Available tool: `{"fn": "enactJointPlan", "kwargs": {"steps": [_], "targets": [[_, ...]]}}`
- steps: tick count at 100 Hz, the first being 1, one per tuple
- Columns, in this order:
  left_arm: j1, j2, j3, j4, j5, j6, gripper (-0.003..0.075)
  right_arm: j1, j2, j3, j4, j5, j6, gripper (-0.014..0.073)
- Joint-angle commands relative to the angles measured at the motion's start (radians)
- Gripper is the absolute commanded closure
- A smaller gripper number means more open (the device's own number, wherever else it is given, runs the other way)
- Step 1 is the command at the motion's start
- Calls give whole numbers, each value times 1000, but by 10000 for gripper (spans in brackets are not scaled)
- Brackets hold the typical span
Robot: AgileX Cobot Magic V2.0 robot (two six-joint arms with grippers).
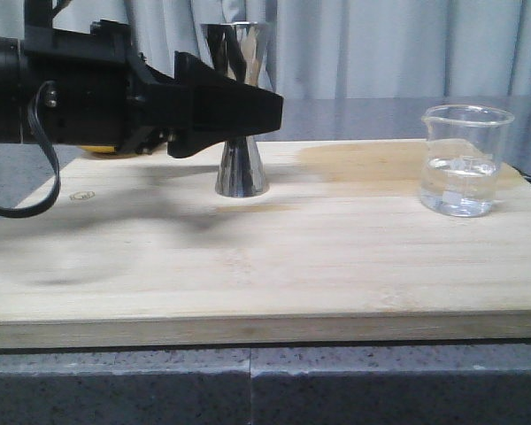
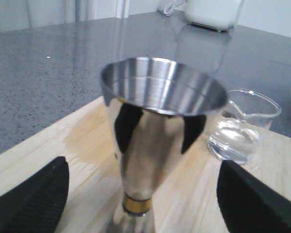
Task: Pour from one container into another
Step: 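Move the left gripper toward the steel jigger and open around it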
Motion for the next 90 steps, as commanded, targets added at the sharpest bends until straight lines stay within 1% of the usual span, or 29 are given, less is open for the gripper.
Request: {"fn": "enactJointPlan", "kwargs": {"steps": [1, 20, 31, 51, 69, 90], "targets": [[3, -31, -25, -14, -74, -18, 163, 0, 12, -33, -5, -90, -2, -24], [3, -31, -25, 14, -64, -18, 247, 0, 12, -33, -5, -97, -2, -24], [3, -31, -25, 24, -64, -18, 281, 0, 12, -33, -5, -97, -2, -24], [3, -31, -25, 24, -64, -18, 283, 0, 12, -33, -5, -99, -2, -24], [3, -29, -25, 11, -62, -18, 323, 0, 12, -33, -5, -101, -2, -24], [3, 5, -28, 4, -93, -18, 323, 0, 12, -33, -5, -104, -2, -24]]}}
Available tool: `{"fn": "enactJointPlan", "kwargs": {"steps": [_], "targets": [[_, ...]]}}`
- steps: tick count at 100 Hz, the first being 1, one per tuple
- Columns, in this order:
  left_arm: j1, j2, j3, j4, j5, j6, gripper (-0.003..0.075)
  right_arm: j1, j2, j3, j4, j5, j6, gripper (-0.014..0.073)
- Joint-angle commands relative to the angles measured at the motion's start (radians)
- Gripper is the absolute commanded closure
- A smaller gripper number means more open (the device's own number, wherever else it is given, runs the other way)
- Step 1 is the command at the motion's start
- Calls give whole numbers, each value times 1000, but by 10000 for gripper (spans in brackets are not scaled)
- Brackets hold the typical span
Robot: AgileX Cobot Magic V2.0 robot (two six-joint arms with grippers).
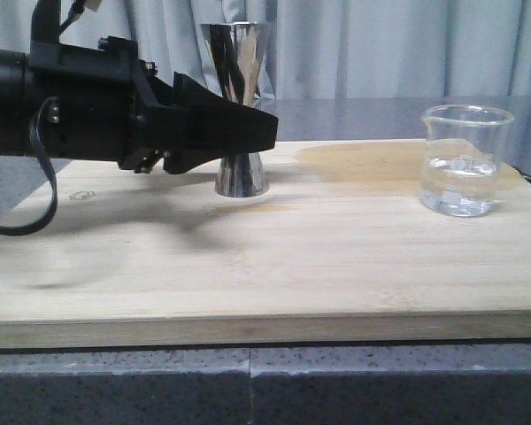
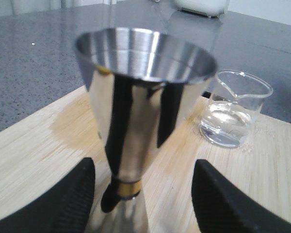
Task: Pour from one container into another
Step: 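Move the left gripper toward the steel jigger and open around it, then close the left gripper on the jigger and lift it slightly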
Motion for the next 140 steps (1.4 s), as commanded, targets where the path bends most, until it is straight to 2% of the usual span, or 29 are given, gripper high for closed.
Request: {"fn": "enactJointPlan", "kwargs": {"steps": [1, 83, 121, 140], "targets": [[3, -17, -26, -44, -90, -8, 323, 0, 12, -33, -5, -88, -4, -24], [1, 5, -61, -45, -98, -2, 337, 0, 12, -33, -5, -97, -4, -24], [1, 5, -61, -45, -98, -2, 557, 0, 12, -33, -5, -98, -4, -24], [1, 5, -61, -45, -98, -2, 640, 0, 12, -33, -5, -102, -4, -24]]}}
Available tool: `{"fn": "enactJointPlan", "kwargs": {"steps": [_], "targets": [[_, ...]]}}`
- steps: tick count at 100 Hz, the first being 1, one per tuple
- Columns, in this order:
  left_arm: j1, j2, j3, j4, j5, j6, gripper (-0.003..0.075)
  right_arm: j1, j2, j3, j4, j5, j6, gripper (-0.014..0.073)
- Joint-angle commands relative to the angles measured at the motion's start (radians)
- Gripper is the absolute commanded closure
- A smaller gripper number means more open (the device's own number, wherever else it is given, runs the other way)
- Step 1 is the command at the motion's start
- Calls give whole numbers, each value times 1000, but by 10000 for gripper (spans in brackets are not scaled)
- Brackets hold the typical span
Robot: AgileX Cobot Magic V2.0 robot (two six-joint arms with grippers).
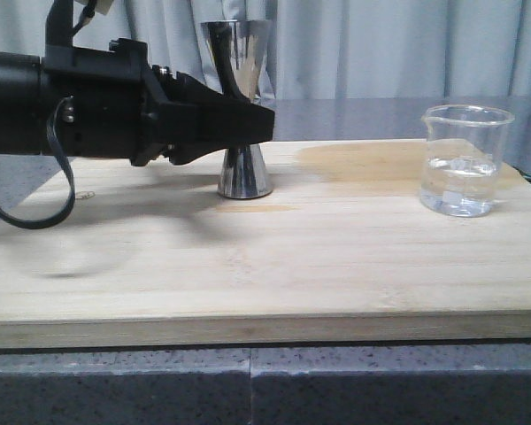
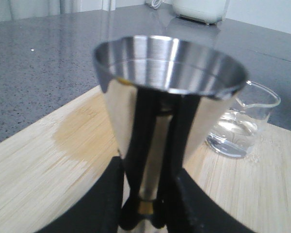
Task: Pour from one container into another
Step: 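Close the left gripper on the jigger and lift it slightly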
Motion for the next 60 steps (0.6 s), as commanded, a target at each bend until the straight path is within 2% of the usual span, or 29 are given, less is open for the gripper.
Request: {"fn": "enactJointPlan", "kwargs": {"steps": [1, 28, 60], "targets": [[1, -35, -23, -41, -69, 0, 643, 0, 12, -33, -5, -89, -4, -24], [1, -35, -23, -16, -101, 0, 728, 0, 12, -33, -5, -90, -4, -24], [1, -37, -23, 0, -147, 0, 733, 16, 10, -33, -12, -28, -4, -24]]}}
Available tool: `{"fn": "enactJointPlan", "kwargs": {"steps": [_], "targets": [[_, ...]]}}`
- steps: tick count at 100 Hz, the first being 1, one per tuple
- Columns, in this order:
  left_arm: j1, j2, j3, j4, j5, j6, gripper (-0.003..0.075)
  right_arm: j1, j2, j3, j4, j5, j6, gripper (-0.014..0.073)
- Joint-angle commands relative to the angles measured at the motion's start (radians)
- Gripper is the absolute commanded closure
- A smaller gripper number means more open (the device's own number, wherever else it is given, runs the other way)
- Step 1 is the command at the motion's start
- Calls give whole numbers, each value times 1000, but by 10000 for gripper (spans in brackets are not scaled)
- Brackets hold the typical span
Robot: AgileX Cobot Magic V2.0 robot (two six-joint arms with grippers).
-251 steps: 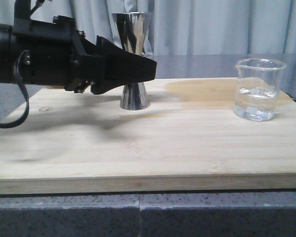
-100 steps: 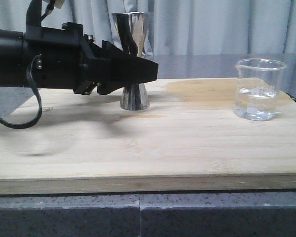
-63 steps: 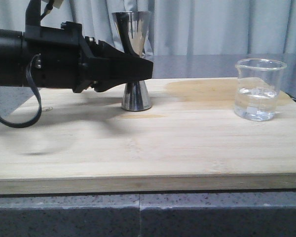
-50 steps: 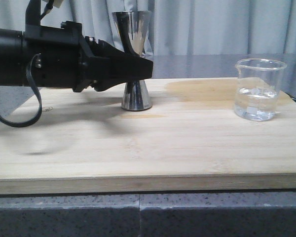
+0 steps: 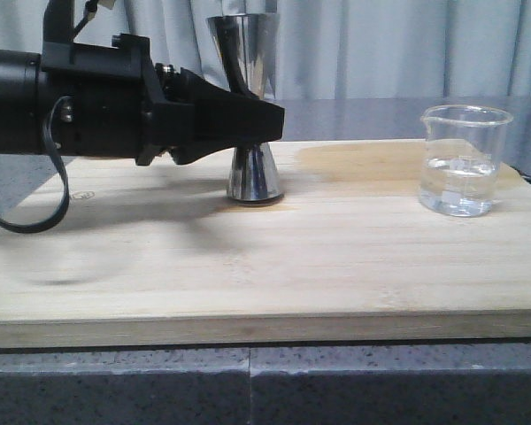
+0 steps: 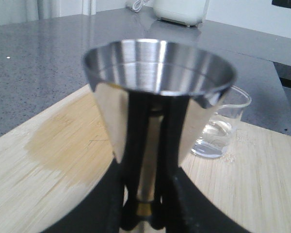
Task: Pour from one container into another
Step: 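Close the left gripper on the jigger and lift it slightly, then reach the right gripper to the glass beaker and grasp it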
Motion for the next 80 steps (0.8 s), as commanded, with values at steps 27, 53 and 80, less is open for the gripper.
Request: {"fn": "enactJointPlan", "kwargs": {"steps": [27, 53, 80], "targets": [[1, -39, -28, -37, -120, -2, 734, 167, 10, -33, -12, -12, -4, -24], [1, -73, -32, -30, -124, -28, 734, 288, 12, 4, -39, -6, -11, -24], [1, -82, -111, 114, -94, -148, 739, 316, 12, 73, -39, -23, -11, -24]]}}
